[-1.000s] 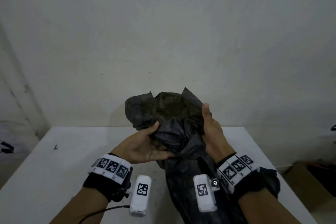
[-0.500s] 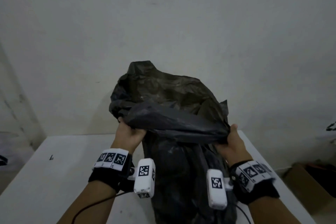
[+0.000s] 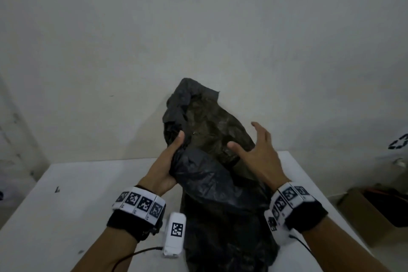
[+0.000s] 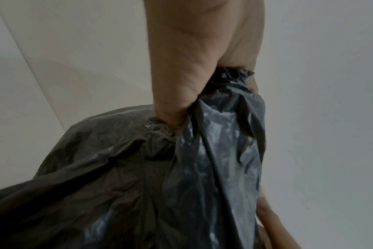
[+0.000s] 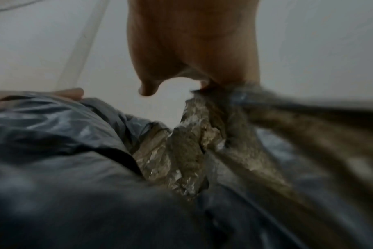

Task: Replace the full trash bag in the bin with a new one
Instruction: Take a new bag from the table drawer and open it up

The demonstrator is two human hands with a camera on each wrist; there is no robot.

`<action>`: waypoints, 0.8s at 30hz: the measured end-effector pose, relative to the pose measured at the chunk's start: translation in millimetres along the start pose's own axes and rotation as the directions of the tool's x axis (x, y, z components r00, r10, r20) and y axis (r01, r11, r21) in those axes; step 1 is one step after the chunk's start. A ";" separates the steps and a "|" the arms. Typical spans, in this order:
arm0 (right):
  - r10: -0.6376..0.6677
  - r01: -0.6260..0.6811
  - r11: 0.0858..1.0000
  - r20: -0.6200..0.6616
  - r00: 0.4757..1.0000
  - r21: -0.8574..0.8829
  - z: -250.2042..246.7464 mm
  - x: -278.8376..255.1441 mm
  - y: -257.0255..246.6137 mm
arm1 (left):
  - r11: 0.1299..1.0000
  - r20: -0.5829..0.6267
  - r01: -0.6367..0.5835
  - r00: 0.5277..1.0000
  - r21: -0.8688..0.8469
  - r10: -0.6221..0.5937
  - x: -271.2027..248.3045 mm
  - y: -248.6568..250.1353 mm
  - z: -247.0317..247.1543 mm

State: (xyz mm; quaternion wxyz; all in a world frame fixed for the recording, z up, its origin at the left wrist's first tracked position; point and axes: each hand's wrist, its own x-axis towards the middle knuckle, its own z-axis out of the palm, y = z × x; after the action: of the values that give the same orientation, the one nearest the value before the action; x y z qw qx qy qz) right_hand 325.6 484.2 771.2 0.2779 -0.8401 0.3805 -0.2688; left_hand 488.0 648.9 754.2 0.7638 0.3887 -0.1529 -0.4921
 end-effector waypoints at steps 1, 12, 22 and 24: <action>0.048 -0.045 0.998 0.075 0.996 -0.047 5.8 5.2 5.1 | 0.999 0.001 0.017 1.000 0.045 -0.018 0.6 -2.4 -0.9; 0.282 -0.461 0.554 0.365 0.887 0.693 -7.2 33.2 16.1 | 0.977 -0.230 0.116 0.971 0.181 -0.073 -2.3 27.6 -46.0; 0.140 -0.369 0.109 0.353 0.925 0.923 -54.7 50.3 6.9 | 0.890 -0.187 -0.179 0.976 -0.419 0.108 -11.1 86.8 -54.9; 0.086 -0.382 0.147 0.373 0.924 0.913 -53.8 47.0 4.5 | 0.870 -0.152 -0.158 0.984 -0.467 0.097 -11.9 86.7 -50.0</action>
State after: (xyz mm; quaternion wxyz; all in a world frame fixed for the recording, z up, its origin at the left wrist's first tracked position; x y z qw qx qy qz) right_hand 314.3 430.5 817.1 0.8271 -0.4242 0.2129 -0.3010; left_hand 568.1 699.9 787.9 0.8748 0.2073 -0.0047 -0.4378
